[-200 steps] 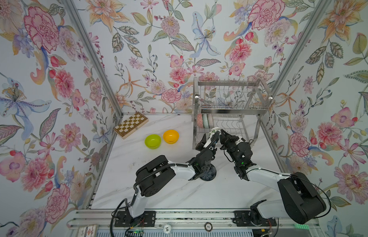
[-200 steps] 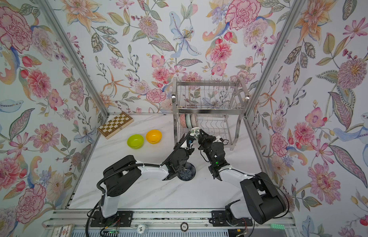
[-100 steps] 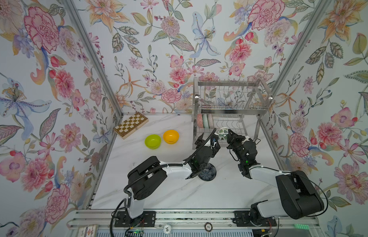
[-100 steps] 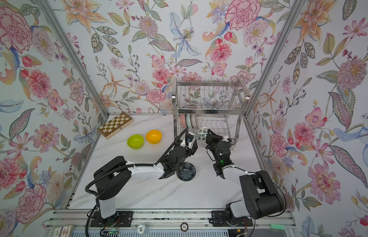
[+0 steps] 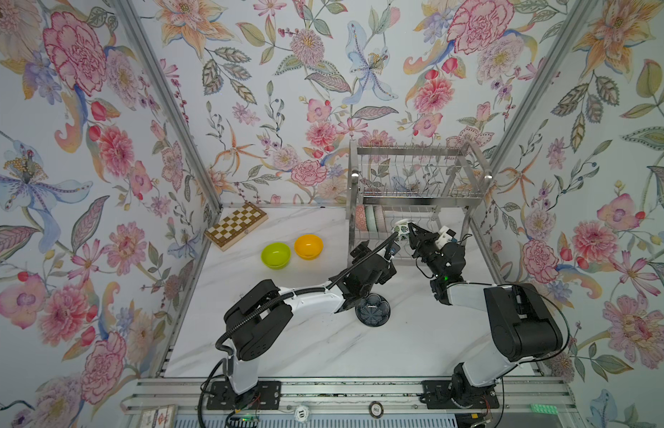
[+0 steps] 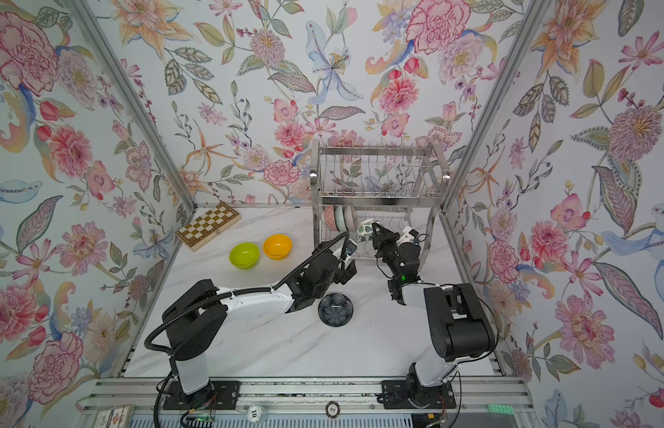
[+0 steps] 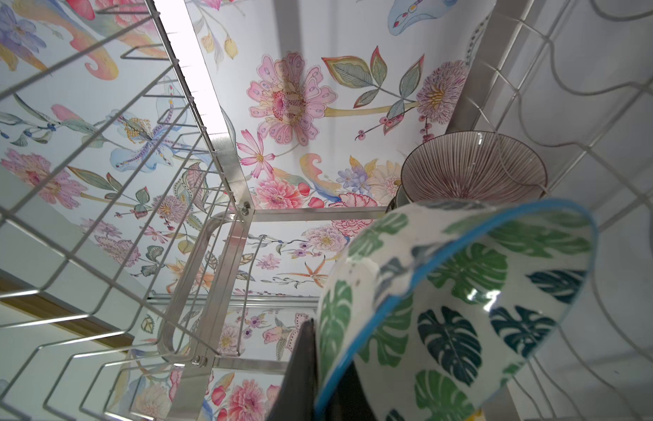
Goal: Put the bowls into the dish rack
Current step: 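Lower the green-leaf bowl into the rack beside the striped bowl with right gripper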
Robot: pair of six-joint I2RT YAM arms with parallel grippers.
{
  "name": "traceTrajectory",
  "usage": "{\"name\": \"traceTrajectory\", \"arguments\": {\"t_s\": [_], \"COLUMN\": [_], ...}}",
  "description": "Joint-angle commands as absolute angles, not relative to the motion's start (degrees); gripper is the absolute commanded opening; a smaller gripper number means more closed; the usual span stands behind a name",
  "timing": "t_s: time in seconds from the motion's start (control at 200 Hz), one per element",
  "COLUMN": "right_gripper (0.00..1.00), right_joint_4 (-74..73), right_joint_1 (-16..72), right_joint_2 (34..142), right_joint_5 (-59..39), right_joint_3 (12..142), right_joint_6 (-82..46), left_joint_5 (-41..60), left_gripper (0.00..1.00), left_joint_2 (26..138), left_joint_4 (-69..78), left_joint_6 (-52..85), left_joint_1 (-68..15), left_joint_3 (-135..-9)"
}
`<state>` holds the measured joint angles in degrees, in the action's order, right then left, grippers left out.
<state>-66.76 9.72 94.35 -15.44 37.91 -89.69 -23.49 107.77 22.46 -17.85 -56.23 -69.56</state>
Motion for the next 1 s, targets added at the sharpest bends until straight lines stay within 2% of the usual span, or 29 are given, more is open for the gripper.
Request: {"name": "traceTrajectory", "arguments": {"t_s": [0.0,0.44,0.996], "right_gripper": [0.00,0.00,0.00], "right_joint_4": [-72.0,-72.4,-62.0], "right_joint_1": [8.8,5.7,4.9], "right_joint_2": [95.2,103.0,110.8], "right_joint_5": [-21.4,-27.8,-31.5], "right_joint_3": [41.5,48.4,59.9], "right_joint_6": [-82.3,-73.3,-65.0], "left_joint_5": [-26.6,-30.7,-26.5], "left_gripper": [0.99,0.99,0.99], "left_joint_2": [108.4,115.6,118.9], "left_joint_4": [20.8,21.9,21.0], "left_joint_6": [-23.7,-34.0,-32.8], "left_joint_1": [-55.6,-54.9,-52.8], "left_joint_3": [-72.4,-80.4,-83.9]}}
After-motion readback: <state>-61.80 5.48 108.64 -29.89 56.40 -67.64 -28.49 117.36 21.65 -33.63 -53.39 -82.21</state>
